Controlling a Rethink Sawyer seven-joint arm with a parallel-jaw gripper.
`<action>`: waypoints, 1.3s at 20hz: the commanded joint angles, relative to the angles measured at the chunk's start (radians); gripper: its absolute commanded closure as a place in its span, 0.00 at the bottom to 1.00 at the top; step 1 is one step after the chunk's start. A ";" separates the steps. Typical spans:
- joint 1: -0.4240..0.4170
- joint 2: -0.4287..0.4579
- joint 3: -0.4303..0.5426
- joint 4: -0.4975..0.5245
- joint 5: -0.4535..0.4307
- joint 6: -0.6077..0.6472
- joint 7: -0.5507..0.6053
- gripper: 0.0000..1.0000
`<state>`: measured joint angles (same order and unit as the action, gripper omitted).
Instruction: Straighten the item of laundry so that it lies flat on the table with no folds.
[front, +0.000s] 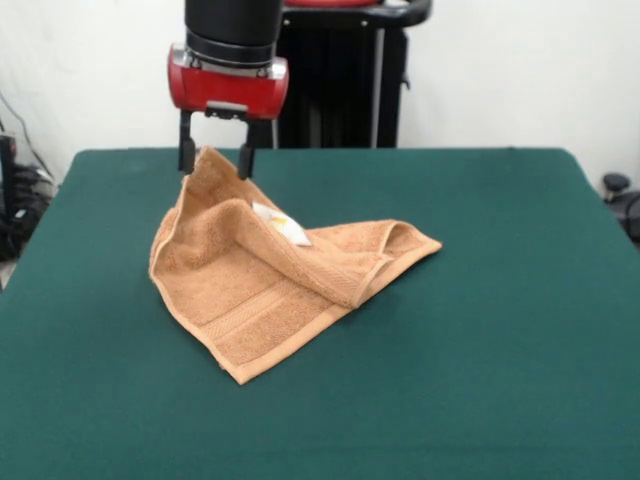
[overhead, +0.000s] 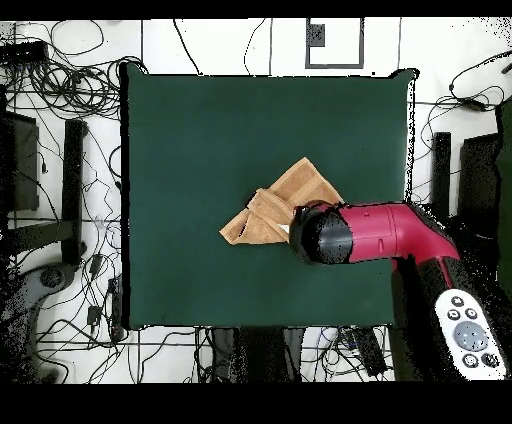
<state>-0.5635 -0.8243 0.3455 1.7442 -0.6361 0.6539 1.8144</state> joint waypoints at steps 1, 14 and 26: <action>0.065 0.081 -0.055 0.022 0.027 -0.059 0.183 0.00; 0.109 0.088 -0.122 -0.012 0.031 -0.024 0.166 0.00; 0.142 0.087 -0.171 -0.026 0.048 0.001 0.155 0.00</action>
<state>-0.4710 -0.8247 0.1791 1.7264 -0.6253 0.6535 1.8144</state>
